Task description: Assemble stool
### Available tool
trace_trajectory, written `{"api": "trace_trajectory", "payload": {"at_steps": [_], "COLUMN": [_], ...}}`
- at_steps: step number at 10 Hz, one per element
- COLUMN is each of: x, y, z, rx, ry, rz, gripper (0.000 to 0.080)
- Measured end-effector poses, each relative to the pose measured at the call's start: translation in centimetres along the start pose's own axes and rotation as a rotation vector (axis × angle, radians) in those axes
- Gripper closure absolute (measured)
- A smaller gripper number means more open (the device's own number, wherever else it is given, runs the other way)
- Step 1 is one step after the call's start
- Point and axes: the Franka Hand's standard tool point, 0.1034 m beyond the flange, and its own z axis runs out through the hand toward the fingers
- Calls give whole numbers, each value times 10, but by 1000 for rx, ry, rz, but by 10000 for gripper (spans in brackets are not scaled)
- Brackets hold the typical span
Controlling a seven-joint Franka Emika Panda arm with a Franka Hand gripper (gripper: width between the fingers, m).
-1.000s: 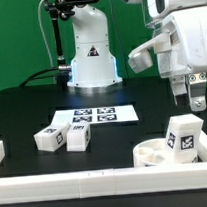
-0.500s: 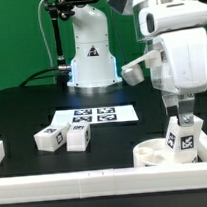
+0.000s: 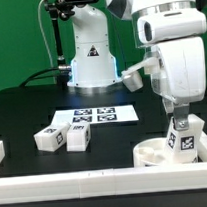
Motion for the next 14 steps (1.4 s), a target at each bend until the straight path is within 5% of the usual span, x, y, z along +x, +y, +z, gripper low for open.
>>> {"api": "trace_trajectory", "payload": {"at_steps": [6, 14], "x": [-1, -7], "y": [0, 3], "z": [0, -1], "rx": [0, 4], "ry": [0, 15], "rz": [34, 608], "gripper": [451, 450]}}
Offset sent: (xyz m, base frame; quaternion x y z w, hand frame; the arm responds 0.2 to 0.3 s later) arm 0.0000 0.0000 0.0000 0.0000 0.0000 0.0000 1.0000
